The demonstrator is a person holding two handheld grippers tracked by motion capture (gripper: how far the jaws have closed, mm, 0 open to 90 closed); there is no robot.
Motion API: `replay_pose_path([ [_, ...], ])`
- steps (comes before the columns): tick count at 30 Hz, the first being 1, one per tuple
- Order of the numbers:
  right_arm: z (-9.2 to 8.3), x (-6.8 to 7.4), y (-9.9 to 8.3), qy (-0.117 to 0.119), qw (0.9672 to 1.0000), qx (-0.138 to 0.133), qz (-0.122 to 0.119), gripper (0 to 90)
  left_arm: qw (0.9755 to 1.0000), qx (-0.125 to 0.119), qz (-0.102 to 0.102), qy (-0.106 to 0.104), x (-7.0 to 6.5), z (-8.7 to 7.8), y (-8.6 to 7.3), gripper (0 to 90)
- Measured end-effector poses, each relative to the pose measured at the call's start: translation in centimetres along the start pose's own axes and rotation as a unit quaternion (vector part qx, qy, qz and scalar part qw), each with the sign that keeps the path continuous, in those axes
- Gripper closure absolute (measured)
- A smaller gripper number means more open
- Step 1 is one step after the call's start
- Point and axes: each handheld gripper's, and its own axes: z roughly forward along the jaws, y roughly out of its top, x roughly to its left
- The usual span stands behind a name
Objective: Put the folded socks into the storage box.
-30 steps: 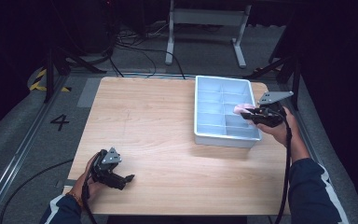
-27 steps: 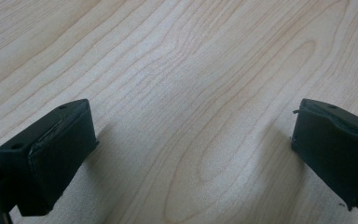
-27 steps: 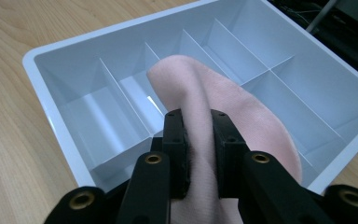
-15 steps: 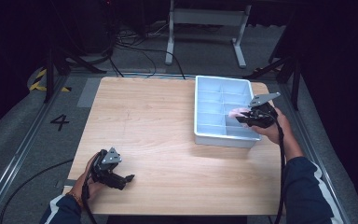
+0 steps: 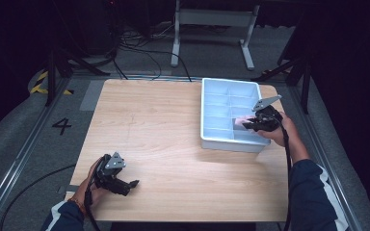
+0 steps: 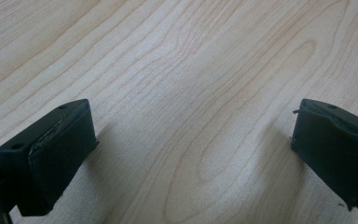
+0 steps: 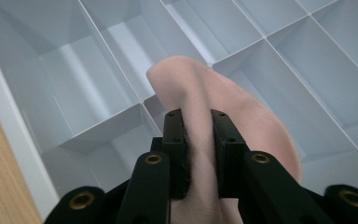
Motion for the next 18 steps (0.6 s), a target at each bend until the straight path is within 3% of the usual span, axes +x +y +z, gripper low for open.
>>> replay_pose_path([
  [18,1.9,-1.2,-0.3,-0.002,0.999,0.04,0.023,78.1,1.0,0.0,0.0,0.0,0.0,0.0,0.0,0.0],
])
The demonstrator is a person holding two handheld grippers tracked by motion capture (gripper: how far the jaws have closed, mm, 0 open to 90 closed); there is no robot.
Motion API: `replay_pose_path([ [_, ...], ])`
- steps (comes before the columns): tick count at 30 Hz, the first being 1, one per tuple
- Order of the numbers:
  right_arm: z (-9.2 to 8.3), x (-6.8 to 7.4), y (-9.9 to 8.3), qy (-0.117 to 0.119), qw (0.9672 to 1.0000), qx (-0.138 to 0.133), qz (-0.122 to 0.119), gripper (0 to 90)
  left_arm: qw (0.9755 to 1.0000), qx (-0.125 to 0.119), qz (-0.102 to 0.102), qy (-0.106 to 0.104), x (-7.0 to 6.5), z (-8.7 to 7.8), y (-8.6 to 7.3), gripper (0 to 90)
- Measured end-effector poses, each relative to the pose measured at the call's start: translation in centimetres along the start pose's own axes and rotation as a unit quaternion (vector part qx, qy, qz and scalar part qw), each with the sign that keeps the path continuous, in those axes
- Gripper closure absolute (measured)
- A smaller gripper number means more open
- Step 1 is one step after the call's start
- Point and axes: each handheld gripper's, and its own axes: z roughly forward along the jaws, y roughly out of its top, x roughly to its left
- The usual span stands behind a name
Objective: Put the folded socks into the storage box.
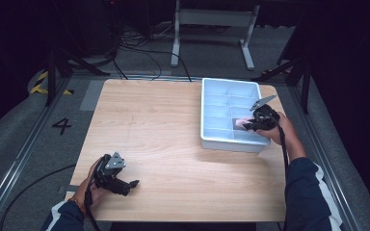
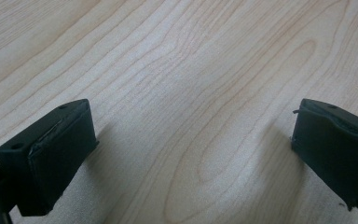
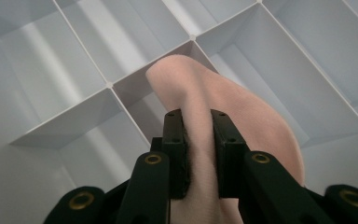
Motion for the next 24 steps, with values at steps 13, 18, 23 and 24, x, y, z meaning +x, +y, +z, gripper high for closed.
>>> replay_pose_path([
  [13,1.5,-0.1,1.2,-0.002,0.9993,0.036,-0.004,78.1,1.0,-0.001,-0.001,0.001,0.0,0.0,0.0,0.1],
  [18,1.9,0.0,1.5,0.006,0.9987,0.051,-0.008,78.0,1.0,0.0,0.002,0.002,0.0,0.0,0.0,0.2],
  [23,2.1,-0.2,1.5,0.01,0.9979,0.064,-0.005,77.9,1.0,0.0,0.002,0.002,0.0,0.0,0.0,0.2],
  [24,2.2,-0.2,1.6,0.009,0.9977,0.067,-0.001,77.9,1.0,0.0,0.001,0.002,0.0,0.0,0.0,0.1],
])
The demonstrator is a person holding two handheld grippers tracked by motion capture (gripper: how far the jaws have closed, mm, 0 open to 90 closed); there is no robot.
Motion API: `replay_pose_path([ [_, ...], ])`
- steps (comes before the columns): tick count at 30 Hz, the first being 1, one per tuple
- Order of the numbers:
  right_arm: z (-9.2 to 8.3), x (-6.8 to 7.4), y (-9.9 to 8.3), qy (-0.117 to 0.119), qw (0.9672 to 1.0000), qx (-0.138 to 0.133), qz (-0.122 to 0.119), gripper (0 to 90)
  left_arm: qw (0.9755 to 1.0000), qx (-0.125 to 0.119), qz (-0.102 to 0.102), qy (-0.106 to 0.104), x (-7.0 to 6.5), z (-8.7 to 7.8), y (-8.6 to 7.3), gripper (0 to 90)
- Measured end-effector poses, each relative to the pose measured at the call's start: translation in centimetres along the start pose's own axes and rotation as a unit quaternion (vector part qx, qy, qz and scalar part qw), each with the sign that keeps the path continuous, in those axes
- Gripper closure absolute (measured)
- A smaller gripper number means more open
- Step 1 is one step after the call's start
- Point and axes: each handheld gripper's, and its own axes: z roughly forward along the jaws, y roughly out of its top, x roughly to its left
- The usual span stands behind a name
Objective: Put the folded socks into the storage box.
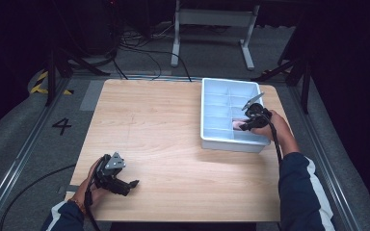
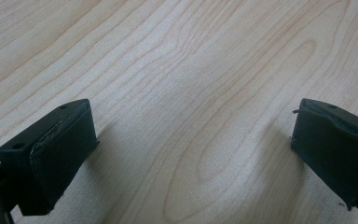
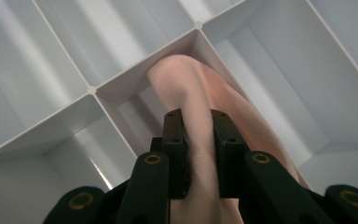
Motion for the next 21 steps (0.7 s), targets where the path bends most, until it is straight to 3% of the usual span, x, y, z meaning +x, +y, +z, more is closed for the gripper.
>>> replay_pose_path([
  [15,1.2,-0.2,0.4,-0.006,0.999,0.044,0.01,77.2,1.0,-0.001,-0.001,0.002,0.0,0.0,0.0,0.2],
  [21,1.2,0.0,0.5,-0.007,0.9987,0.05,0.008,76.6,1.0,0.0,0.0,0.002,0.0,0.0,0.0,0.2],
])
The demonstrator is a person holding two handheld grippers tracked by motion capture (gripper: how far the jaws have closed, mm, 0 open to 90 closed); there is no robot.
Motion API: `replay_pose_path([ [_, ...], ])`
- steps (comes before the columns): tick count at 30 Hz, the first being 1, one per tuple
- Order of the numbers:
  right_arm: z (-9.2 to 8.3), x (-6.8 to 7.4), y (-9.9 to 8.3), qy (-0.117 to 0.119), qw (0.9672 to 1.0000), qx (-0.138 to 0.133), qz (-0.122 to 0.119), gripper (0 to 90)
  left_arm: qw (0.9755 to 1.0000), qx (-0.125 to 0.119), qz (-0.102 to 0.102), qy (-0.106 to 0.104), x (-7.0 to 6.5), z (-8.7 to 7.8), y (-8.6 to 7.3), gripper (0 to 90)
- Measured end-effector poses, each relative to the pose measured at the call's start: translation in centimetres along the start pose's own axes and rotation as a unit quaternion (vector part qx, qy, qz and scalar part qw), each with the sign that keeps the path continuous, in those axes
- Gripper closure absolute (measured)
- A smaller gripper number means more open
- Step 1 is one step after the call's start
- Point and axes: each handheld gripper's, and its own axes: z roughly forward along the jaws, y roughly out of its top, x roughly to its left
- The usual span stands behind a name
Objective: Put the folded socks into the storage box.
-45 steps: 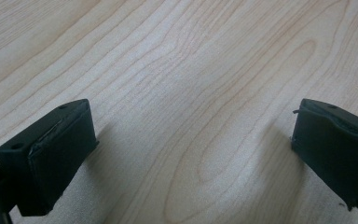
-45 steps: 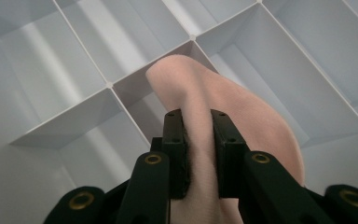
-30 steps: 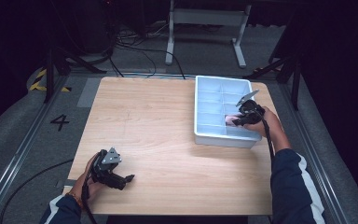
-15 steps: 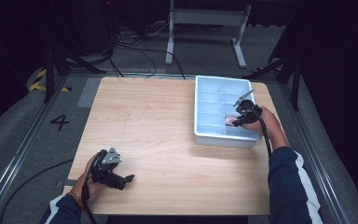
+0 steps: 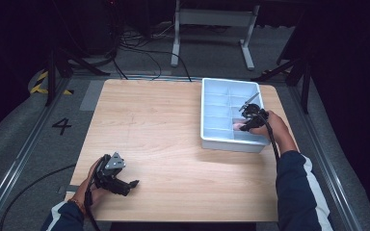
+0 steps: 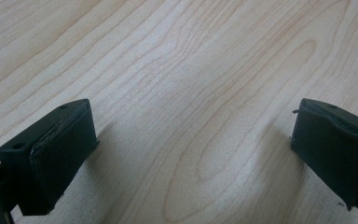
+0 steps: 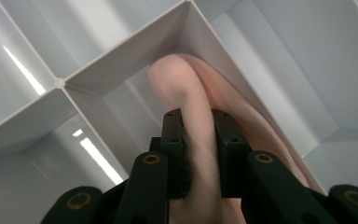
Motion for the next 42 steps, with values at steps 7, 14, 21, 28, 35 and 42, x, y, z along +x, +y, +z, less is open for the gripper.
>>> replay_pose_path([
  [7,-0.3,0.3,-0.1,-0.017,0.9998,-0.011,-0.004,69.9,1.0,0.0,-0.004,-0.001,0.0,0.0,0.0,0.2],
  [14,-1.4,0.1,-0.5,-0.025,0.9991,-0.034,0.008,63.5,1.0,0.0,-0.002,-0.001,0.0,0.0,0.0,0.2],
  [21,-2.3,-0.2,-1.2,-0.029,0.9977,-0.055,0.027,53.2,1.0,0.0,-0.003,-0.001,0.0,0.0,0.0,0.2],
  [28,-2.8,-0.3,-1.4,-0.027,0.9952,-0.083,0.045,41.5,1.0,0.0,-0.003,-0.001,0.0,0.0,0.0,0.2],
  [35,-3.5,-0.1,-1.5,-0.033,0.9925,-0.108,0.048,38.6,1.0,0.0,-0.004,-0.001,0.0,0.0,0.0,0.2],
  [42,-4.1,0.3,-1.4,-0.032,0.9909,-0.123,0.046,38.3,1.0,-0.001,-0.004,-0.001,0.0,0.0,0.0,0.2],
])
